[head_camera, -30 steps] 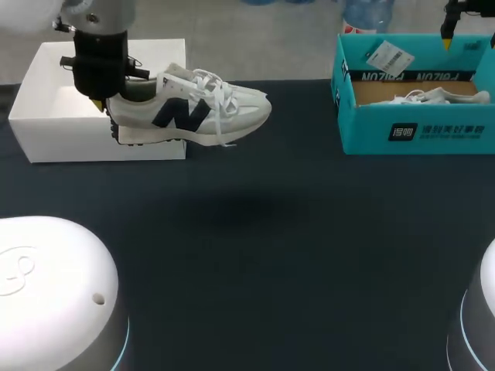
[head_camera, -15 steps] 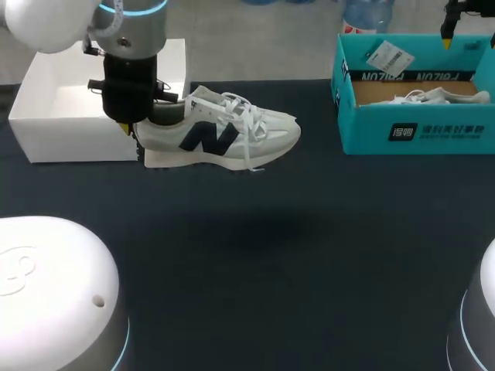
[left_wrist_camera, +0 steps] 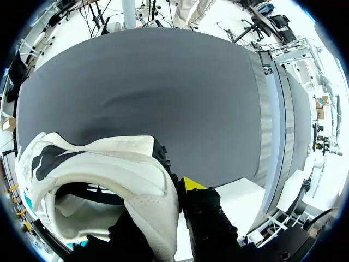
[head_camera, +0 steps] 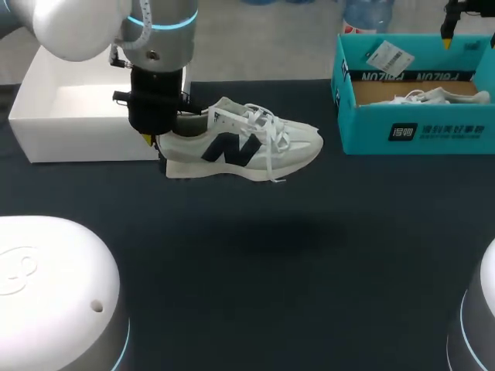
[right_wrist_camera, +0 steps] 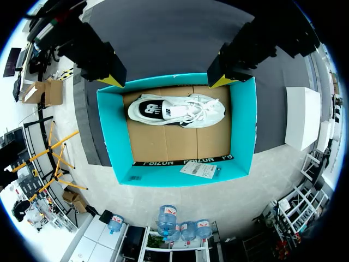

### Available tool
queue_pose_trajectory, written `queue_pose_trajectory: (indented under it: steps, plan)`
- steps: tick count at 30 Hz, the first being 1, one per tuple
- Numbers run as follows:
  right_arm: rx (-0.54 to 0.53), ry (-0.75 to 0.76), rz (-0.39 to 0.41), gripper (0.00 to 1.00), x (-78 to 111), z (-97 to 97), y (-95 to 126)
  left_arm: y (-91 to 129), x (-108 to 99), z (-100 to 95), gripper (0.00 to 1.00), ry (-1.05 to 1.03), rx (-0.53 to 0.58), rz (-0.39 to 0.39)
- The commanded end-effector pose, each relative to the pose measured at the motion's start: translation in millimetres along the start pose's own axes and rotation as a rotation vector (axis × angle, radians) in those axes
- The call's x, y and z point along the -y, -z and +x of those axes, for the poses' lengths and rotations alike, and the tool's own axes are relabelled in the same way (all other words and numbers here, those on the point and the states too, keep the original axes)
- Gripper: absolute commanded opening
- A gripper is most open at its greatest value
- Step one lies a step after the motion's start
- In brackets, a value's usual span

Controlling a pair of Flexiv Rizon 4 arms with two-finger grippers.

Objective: Take the shoe out of the shoebox, open the shoe tongue, remove and reinsert the insole, then place the shoe into the shoebox

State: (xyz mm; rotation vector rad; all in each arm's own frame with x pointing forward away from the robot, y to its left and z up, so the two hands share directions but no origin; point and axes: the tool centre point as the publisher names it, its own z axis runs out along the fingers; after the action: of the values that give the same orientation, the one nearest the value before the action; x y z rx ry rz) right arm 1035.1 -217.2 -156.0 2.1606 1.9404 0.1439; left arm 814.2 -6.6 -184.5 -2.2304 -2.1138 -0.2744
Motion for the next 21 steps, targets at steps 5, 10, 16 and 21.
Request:
queue_pose_trajectory:
  steps: [5,10,16,21]
  plan:
    - [-0.001,0.0,-0.001,1.0,0.6,-0.3,-0.3,-5.0,3.6,-0.8,0.0,0.007,0.002,-0.017]
    - [-0.001,0.0,-0.001,1.0,0.6,-0.3,-0.3,-19.5,10.8,-5.0,0.0,0.012,-0.011,-0.038]
    - [-0.001,0.0,-0.001,1.0,0.6,-0.3,-0.3,-44.9,15.4,-10.3,0.0,0.005,-0.01,-0.034]
    - [-0.001,0.0,-0.001,1.0,0.6,-0.3,-0.3,-67.7,20.4,-15.4,0.0,-0.002,-0.011,-0.033]
